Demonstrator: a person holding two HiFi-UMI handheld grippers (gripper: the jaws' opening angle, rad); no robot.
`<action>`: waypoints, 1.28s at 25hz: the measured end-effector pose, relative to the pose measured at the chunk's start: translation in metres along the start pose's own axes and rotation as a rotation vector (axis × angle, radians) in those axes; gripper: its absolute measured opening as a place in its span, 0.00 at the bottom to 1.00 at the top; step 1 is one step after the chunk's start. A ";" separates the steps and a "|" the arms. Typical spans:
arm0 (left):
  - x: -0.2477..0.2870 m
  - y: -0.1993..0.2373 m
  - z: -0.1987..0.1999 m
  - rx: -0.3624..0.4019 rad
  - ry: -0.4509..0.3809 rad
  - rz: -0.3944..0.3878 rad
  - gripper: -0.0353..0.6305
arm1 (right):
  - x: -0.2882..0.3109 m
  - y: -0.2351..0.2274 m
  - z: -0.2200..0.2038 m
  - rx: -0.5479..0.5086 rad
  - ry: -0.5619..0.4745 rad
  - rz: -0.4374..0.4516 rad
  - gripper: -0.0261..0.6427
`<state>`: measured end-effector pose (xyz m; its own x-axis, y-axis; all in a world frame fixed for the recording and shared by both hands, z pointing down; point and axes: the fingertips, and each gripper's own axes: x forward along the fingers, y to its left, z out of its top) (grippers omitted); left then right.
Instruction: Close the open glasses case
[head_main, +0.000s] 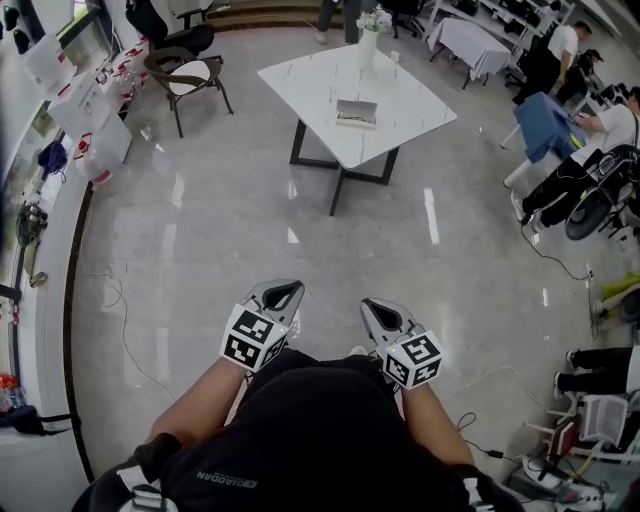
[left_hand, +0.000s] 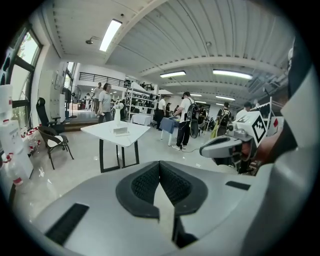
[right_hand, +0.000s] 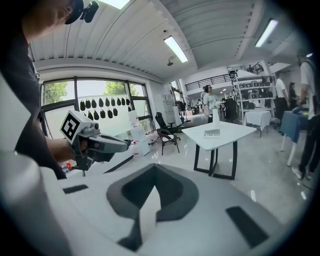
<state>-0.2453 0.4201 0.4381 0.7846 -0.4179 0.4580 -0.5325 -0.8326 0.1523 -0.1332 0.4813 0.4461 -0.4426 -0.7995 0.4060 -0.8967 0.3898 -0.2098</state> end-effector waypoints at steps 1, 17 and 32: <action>-0.004 0.004 -0.004 0.008 0.006 -0.001 0.06 | 0.002 0.004 0.000 0.000 0.000 -0.007 0.04; 0.015 0.041 0.000 -0.128 -0.002 -0.054 0.06 | 0.028 -0.005 0.005 0.039 0.015 -0.037 0.04; 0.141 0.092 0.109 -0.027 -0.033 0.017 0.06 | 0.089 -0.158 0.091 0.051 -0.050 -0.009 0.04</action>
<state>-0.1492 0.2456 0.4213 0.7848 -0.4444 0.4319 -0.5543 -0.8151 0.1686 -0.0297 0.3067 0.4344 -0.4326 -0.8251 0.3634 -0.8982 0.3598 -0.2525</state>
